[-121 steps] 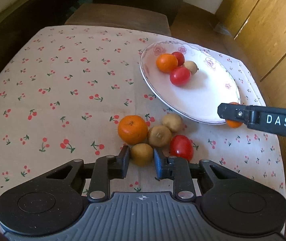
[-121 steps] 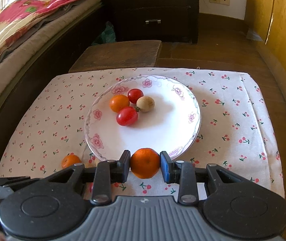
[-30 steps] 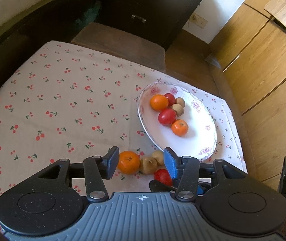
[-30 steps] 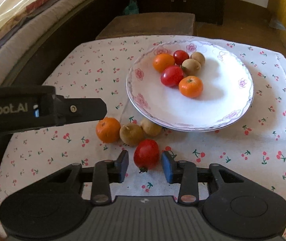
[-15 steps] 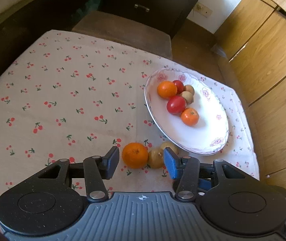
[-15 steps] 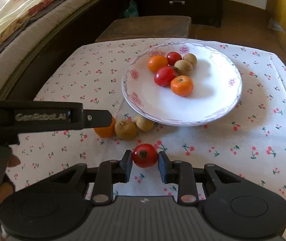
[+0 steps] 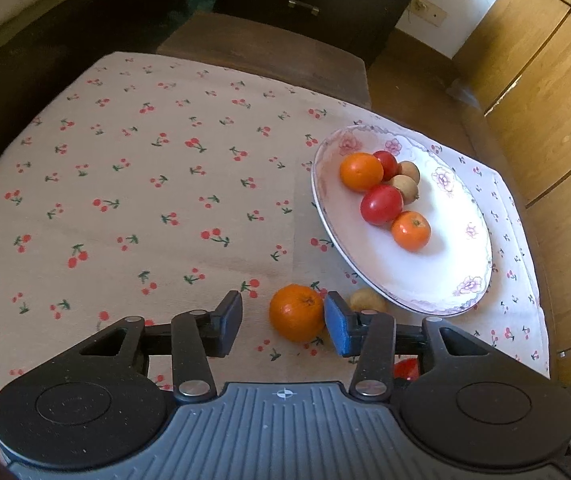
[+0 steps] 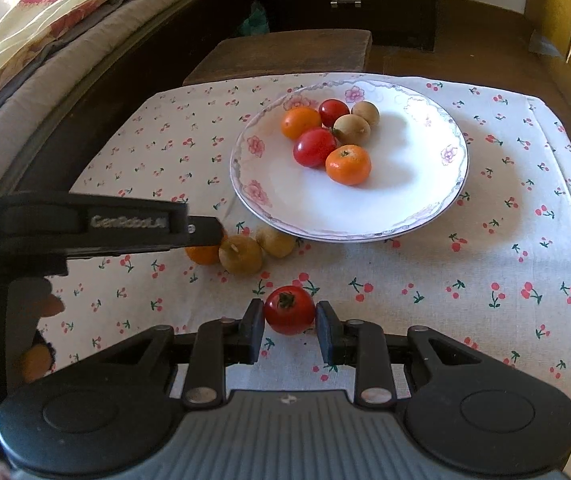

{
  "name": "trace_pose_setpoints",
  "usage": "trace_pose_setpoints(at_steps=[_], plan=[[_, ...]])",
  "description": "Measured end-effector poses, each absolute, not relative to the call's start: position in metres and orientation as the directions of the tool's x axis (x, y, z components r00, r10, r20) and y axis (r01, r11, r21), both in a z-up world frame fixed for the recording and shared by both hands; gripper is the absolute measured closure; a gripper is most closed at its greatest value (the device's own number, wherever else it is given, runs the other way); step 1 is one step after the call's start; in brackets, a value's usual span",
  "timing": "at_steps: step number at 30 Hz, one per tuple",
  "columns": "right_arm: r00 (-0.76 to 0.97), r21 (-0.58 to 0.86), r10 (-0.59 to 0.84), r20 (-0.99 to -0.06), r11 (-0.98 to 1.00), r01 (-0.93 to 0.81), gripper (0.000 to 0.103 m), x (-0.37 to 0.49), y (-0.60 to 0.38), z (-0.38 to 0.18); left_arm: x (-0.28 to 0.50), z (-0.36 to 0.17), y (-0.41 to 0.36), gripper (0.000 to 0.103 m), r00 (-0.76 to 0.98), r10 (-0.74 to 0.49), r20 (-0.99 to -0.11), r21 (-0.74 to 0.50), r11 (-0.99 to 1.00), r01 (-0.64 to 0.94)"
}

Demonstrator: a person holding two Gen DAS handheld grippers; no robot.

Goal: Organize fruits
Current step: 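Grasp an orange tangerine with the left gripper while the right holds the tomato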

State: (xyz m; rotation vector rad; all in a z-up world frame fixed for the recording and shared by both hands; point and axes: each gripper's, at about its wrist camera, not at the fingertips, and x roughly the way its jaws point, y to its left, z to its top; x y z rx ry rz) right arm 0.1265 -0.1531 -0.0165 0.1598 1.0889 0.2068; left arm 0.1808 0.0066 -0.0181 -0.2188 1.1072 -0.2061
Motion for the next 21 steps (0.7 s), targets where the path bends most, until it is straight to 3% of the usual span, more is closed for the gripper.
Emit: trace_pose_setpoints(at_steps=[5,12,21], plan=[[0.449,0.231,0.245,-0.859,0.969,-0.086,0.073,0.127,-0.154,-0.017,0.184,-0.025,-0.001,0.050,0.414,-0.273,-0.868,-0.272,0.960,0.062],[0.458,0.230,0.241,-0.856,0.970,-0.079,0.073,0.126,-0.158,-0.014,0.183,-0.024,-0.002,0.062,0.434,-0.249,-0.866,-0.249,0.967,0.057],[0.457,0.220,0.232,-0.858,0.972,-0.080,0.073,0.126,-0.158,-0.015,0.172,-0.020,0.002,0.062,0.426,-0.256,-0.868,-0.243,0.966,0.086]])
